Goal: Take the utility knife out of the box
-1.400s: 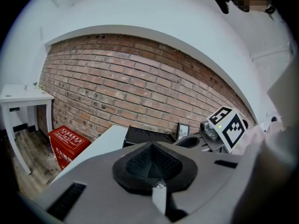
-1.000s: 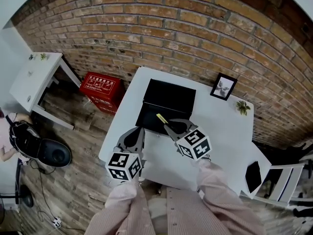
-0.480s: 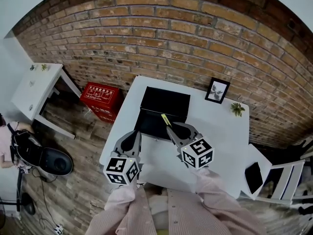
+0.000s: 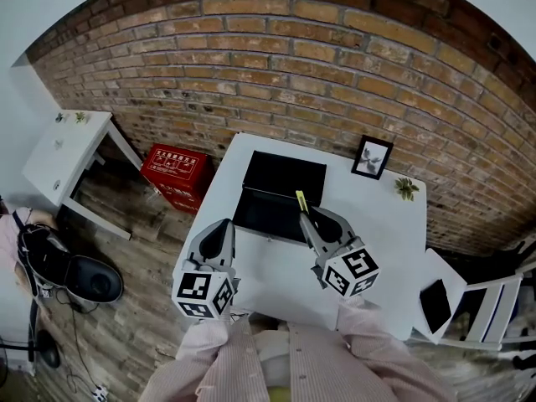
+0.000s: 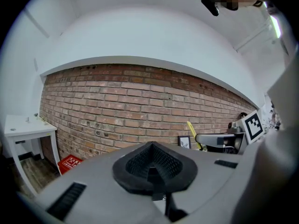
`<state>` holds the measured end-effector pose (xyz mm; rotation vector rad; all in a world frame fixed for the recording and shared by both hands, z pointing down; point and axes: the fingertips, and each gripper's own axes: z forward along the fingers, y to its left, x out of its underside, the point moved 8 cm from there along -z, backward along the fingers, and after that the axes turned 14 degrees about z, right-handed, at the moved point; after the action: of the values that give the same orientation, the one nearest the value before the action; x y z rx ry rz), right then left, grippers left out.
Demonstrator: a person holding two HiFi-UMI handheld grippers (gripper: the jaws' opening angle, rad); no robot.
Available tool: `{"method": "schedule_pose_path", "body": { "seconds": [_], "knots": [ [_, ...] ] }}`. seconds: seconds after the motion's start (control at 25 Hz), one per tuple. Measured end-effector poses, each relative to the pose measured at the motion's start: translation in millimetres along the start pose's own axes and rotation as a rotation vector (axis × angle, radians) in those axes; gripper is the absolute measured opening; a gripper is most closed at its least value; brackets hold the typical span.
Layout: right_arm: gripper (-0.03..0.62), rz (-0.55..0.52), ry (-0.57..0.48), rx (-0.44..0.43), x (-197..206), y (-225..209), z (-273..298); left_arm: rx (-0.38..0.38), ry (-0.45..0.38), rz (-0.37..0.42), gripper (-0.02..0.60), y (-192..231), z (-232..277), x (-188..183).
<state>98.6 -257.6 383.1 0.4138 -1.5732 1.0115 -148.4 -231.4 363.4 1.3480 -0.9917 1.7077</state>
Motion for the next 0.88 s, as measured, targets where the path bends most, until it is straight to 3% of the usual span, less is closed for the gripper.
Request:
{"method": "schedule_pose_path", "body": {
  "seconds": [0.52, 0.88],
  "knots": [
    [0.055, -0.010, -0.124, 0.032, -25, 1, -22, -0.070, -0.072, 0.044, -0.008, 12, -22, -28],
    [0.055, -0.021, -0.128, 0.059, -27, 1, -27, -0.088, -0.065, 0.054, -0.008, 18, -25, -26]
  ]
}}
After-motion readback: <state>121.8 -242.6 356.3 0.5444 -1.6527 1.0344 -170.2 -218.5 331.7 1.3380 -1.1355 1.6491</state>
